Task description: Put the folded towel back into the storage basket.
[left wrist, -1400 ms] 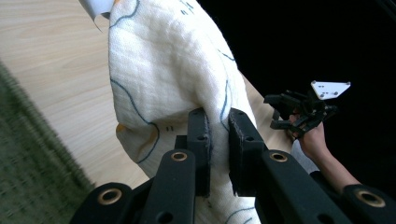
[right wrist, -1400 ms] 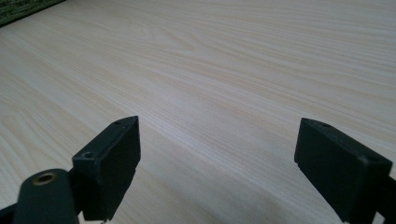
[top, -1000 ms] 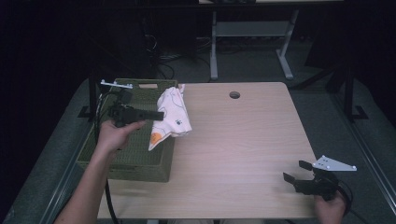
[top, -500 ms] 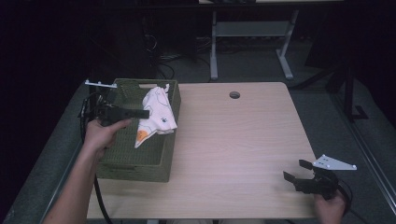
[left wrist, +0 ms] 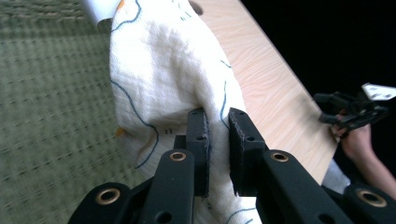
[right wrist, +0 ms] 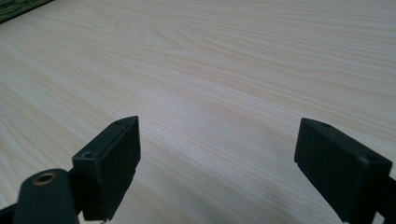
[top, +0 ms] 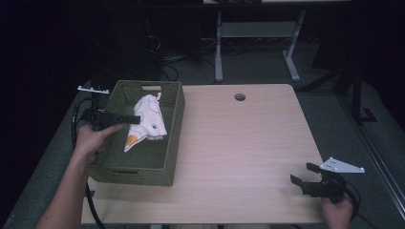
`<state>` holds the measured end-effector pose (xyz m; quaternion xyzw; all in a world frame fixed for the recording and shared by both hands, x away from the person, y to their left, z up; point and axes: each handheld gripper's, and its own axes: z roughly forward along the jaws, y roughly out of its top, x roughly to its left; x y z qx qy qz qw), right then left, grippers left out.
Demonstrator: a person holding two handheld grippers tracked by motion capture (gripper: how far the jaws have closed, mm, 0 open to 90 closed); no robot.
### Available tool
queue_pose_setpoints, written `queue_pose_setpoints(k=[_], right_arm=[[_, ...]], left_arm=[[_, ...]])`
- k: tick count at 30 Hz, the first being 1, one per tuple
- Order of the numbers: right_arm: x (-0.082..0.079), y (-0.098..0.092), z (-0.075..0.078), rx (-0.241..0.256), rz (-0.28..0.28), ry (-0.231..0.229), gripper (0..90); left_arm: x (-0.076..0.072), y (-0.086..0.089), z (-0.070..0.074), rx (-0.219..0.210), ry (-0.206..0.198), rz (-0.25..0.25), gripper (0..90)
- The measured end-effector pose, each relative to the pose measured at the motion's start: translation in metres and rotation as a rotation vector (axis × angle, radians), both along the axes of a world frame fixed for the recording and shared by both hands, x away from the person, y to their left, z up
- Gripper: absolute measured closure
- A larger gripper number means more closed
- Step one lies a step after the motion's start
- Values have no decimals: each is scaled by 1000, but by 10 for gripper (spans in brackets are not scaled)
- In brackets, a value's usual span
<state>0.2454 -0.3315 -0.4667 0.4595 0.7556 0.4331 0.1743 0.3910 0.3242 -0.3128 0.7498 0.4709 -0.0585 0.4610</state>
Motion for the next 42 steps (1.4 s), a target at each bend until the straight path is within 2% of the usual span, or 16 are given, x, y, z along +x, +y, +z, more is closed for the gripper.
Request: queue_pose_setpoints(k=[13,14,15,18,21,22,23,24,26,30,31,32,33,34,37,42], right_arm=[[0,0,0,1,-3,1,140],[0,0,0,1,-2,2,140],[0,0,0,1,-2,2,140],[0,-1,-1,-1,-6,5,140],[1,-1,-1,-1,-9,9,140],[1,-1,-2,-1,-10,11,140],[1,-1,-2,-1,-10,11,140],[2,-1,-2,-2,-9,13,140],[2,0,-2,-2,-7,14,140],[1,0,-2,-4,-1,13,140],[1,0,-2,-3,1,12,140],[2,0,-2,-4,4,11,140],[2,0,-2,-4,4,11,140],[2,1,-2,-3,6,13,140],[1,1,-1,-5,12,9,140],[1,0,-1,-3,13,8,140]], left_arm=[[13,11,-20,122,30,-34,819],[15,10,-24,178,21,-55,825],[15,10,-24,178,21,-55,829],[22,9,-25,235,20,-78,832],[26,10,-22,257,4,-81,833],[29,10,-16,338,-52,-79,827],[29,10,-16,338,-52,-79,793],[31,11,-12,418,-93,-26,679],[32,12,-12,387,-90,-13,620],[30,8,-16,382,-72,-18,602],[30,6,-19,393,-65,-24,605],[29,0,-26,400,-31,-38,607],[29,0,-26,400,-31,-38,607],[29,-8,-32,428,-17,-60,606],[30,-14,-38,403,3,-67,606],[35,-28,-53,459,59,-90,596]])
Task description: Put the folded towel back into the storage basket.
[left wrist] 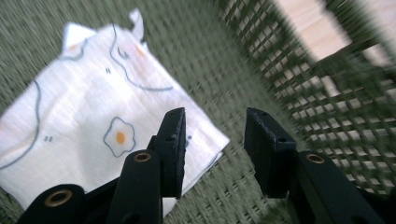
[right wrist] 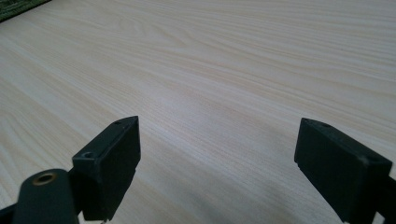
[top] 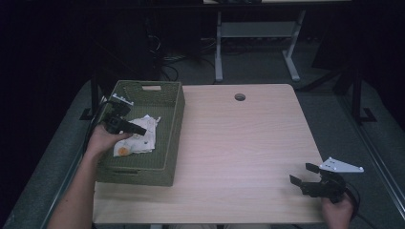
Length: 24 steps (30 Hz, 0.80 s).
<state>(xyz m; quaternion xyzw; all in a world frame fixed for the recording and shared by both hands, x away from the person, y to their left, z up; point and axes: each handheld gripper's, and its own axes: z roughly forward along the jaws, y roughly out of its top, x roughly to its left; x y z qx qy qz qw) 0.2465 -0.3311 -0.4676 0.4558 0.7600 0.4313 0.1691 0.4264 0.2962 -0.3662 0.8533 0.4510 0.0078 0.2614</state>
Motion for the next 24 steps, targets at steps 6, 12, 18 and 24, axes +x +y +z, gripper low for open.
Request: queue_pose_setpoints(k=[6,12,18,24], right_arm=[[0,0,0,0,6,-2,140],[0,0,0,1,8,-3,140],[0,-2,1,6,8,-8,140],[1,-2,0,5,13,-6,140]], left_arm=[[12,-20,-21,45,72,-14,590],[22,-32,-38,100,111,4,559],[26,-32,-49,186,136,52,542],[27,-35,-58,236,161,36,536]])
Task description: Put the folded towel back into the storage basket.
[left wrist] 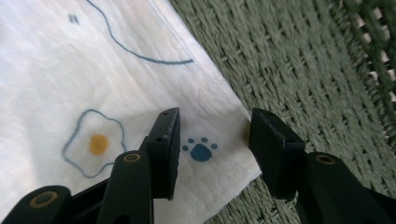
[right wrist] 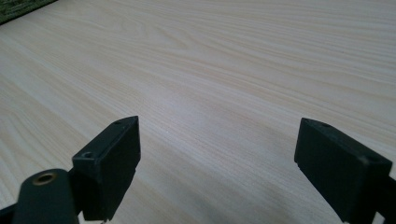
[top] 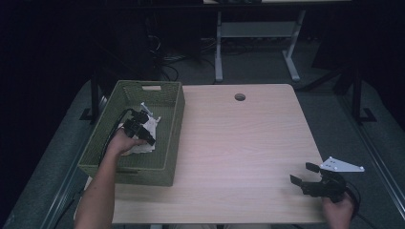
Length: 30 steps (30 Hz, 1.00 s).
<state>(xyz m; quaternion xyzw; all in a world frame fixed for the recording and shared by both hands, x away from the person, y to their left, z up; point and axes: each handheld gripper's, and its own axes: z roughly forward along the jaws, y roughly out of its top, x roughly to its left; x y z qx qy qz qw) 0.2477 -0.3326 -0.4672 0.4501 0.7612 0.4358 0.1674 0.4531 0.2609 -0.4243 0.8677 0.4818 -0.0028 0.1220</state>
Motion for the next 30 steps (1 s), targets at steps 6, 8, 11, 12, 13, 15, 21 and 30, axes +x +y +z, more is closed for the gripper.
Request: queue_pose_setpoints(k=[6,8,11,12,13,15,21,30], right_arm=[[0,0,0,-3,4,0,140],[0,0,0,-5,5,0,140],[1,-1,1,0,0,-2,140],[1,-2,1,1,-2,-2,140],[1,-2,1,1,-2,-2,140],[1,-1,1,-1,1,-2,140],[0,0,2,-3,5,-6,140],[0,1,3,-5,10,-12,140]], left_arm=[[-1,-6,-1,63,-28,-22,724],[-2,-7,-1,71,-35,-28,781],[-3,-12,1,104,-48,-55,873],[-4,-11,2,102,-47,-59,880],[-4,-11,2,102,-47,-59,881],[-6,-10,6,83,-51,-59,883],[-19,-7,23,24,-53,-95,883],[-26,-12,27,-62,16,-128,595]])
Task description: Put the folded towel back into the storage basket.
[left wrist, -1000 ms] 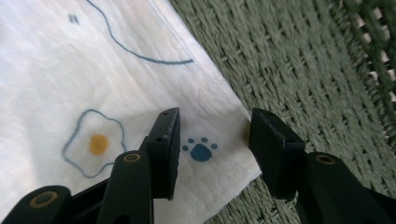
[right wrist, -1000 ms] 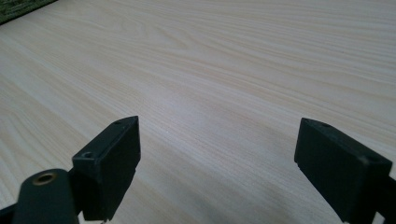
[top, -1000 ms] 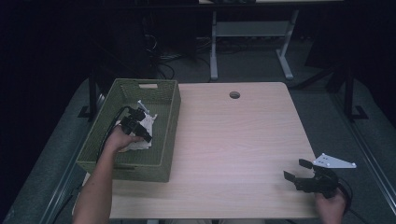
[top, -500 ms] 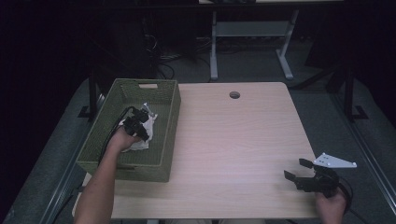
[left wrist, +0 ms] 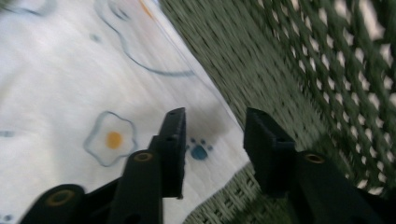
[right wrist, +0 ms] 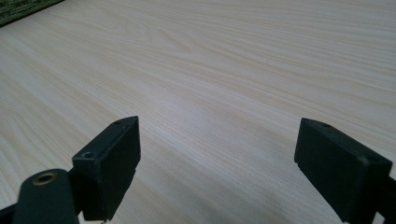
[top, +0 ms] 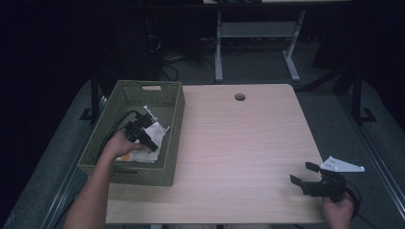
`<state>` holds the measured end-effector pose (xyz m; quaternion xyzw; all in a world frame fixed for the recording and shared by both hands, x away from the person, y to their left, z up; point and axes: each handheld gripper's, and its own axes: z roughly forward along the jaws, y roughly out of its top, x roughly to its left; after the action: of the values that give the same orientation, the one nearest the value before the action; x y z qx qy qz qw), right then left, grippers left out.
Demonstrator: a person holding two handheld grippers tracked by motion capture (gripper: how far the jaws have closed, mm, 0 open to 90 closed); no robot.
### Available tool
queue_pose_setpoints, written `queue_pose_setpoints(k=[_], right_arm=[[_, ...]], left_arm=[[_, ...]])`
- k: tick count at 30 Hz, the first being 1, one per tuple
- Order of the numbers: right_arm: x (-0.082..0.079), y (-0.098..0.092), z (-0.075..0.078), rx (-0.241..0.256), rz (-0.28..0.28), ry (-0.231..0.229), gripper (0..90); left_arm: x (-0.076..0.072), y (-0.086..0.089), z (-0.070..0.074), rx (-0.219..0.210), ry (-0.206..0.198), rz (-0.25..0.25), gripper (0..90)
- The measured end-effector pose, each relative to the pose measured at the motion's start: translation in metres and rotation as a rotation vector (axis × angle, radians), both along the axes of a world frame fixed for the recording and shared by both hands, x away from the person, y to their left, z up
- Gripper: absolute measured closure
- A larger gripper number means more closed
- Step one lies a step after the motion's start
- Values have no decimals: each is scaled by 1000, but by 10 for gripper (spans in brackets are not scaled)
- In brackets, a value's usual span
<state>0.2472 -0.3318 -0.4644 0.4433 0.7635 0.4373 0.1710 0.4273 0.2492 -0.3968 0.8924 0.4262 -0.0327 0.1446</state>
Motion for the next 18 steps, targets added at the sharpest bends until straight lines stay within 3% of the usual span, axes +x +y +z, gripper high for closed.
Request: queue_pose_setpoints(k=[3,4,6,7,10,12,15,18], right_arm=[[0,0,0,0,0,0,140],[0,0,1,1,0,-2,140],[0,-1,1,1,0,-4,140],[0,-1,1,1,-1,-4,140],[0,0,0,-2,-2,0,140],[1,0,0,-5,-1,3,140],[2,0,-1,-6,-5,4,140],[2,-1,-1,-5,-7,8,140]], left_arm=[[2,4,2,4,-9,30,746],[4,8,1,23,-21,53,776],[8,16,0,65,-57,113,819],[10,19,1,65,-76,142,836],[14,25,1,73,-99,165,878],[19,28,-3,78,-83,191,878],[22,28,-10,89,-60,189,872],[26,24,-22,138,-32,172,863]])
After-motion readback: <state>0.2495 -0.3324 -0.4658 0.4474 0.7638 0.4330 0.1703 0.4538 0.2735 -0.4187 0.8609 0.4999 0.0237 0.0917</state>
